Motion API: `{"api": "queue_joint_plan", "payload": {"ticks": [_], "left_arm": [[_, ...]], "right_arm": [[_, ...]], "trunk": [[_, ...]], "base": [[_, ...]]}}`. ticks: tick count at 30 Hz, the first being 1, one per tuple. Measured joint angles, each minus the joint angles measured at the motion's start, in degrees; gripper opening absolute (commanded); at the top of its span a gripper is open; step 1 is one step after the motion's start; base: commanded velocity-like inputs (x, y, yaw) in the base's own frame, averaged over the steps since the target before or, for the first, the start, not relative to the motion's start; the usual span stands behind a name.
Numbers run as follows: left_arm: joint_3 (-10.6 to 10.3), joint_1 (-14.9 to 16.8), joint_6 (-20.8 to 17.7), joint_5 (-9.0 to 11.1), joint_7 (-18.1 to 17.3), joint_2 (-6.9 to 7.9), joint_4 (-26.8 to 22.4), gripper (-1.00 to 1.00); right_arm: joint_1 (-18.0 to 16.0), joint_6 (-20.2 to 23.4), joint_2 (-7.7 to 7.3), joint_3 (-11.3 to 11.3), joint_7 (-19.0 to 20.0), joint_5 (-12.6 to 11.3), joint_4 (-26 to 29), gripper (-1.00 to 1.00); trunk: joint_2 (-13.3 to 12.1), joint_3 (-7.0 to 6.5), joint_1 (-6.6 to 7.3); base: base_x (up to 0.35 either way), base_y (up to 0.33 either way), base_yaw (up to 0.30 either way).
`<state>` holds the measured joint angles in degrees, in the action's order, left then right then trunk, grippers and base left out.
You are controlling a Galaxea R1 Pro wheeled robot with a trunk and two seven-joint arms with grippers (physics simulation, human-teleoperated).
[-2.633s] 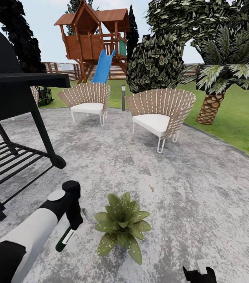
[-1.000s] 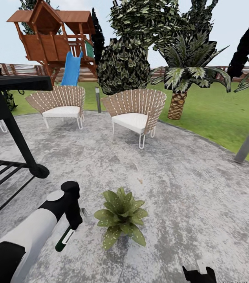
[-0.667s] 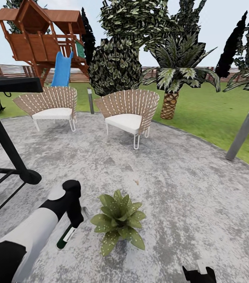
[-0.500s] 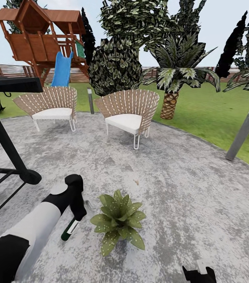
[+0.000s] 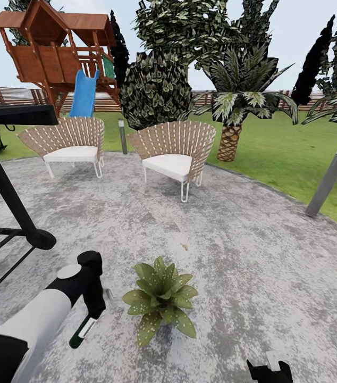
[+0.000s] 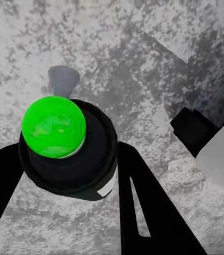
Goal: Pick up the pesticide atomizer in the garden and spray insectifuge to fully cover both potted plants in the garden.
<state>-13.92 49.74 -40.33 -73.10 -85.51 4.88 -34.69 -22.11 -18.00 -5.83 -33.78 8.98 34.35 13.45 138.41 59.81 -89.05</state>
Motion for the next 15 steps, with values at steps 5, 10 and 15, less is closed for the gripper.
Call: {"api": "queue_joint_plan", "payload": {"ticks": [5, 10, 15], "left_arm": [[4.3, -0.8, 0.1, 0.2, 6.2, 0.71, 0.2, -1.0], [5.8, -2.4, 0.0, 0.3, 9.2, 0.39, 0.1, -1.0], [6.0, -3.0, 0.0, 0.3, 9.5, 0.39, 0.1, -1.0]], "right_arm": [[0.0, 0.0, 0.01, 0.0, 0.0, 0.0, 0.0, 1.0], [0.0, 0.0, -0.15, 0.0, 0.0, 0.0, 0.0, 1.0], [0.0, 0.0, -0.16, 0.0, 0.0, 0.0, 0.0, 1.0]], "trunk": [[0.0, 0.0, 0.0], [0.0, 0.0, 0.0], [0.0, 0.0, 0.0]], "base": [[0.0, 0.0, 0.0], [0.0, 0.0, 0.0], [0.0, 0.0, 0.0]]}}
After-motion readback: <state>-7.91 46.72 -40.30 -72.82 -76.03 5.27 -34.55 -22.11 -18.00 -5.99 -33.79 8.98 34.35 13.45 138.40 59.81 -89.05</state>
